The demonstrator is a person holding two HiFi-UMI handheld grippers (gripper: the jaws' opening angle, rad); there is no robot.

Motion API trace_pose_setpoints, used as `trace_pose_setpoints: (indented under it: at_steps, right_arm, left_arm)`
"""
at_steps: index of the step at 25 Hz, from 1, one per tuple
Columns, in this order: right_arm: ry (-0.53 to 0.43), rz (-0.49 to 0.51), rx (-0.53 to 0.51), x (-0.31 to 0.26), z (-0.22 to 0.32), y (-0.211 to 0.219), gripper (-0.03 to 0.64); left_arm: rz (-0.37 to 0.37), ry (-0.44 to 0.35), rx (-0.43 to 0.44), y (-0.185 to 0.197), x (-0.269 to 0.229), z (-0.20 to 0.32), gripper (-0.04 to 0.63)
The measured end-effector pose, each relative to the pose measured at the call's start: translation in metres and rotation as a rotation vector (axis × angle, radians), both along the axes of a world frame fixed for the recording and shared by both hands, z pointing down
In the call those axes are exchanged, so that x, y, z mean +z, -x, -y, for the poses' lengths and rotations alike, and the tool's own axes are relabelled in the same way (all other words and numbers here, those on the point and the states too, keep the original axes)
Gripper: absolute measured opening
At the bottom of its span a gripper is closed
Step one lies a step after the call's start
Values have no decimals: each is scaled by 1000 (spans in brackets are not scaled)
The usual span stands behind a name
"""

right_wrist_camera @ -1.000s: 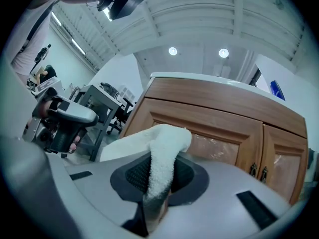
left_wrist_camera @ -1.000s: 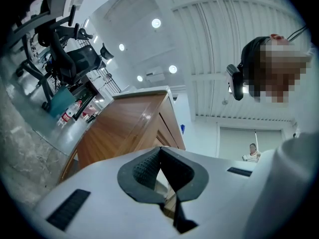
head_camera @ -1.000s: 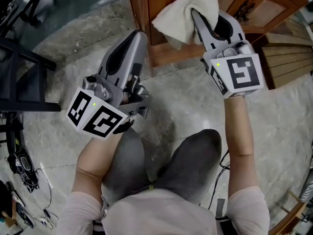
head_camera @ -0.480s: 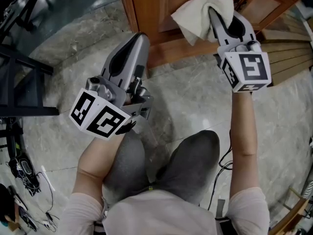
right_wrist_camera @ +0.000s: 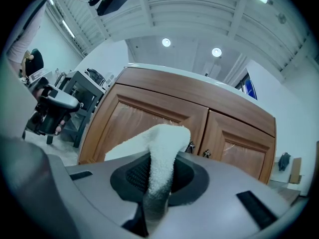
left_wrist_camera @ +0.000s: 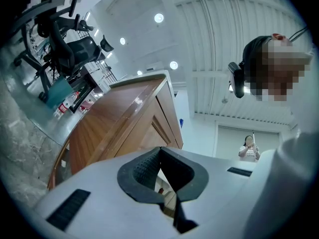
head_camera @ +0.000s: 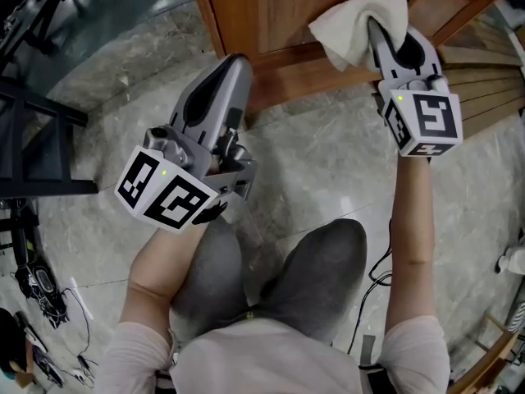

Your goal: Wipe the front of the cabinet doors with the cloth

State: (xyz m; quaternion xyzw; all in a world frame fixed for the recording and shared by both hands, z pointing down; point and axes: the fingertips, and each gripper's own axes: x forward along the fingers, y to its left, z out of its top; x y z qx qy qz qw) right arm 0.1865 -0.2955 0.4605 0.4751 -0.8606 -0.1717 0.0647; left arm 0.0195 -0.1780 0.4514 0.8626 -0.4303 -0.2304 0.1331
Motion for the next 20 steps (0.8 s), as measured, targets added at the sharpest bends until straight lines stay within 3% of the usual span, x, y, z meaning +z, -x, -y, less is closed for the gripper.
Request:
trace_pose_setpoints:
  at_steps: [14, 20]
  right_arm:
    - [18, 19, -209, 2, -72, 77, 71]
    - [68, -50, -302, 37, -89, 128, 71]
  left_arm:
    - [-23, -20, -28, 30, -8, -12, 18]
    - [-18, -19, -44, 47, -8, -17, 18]
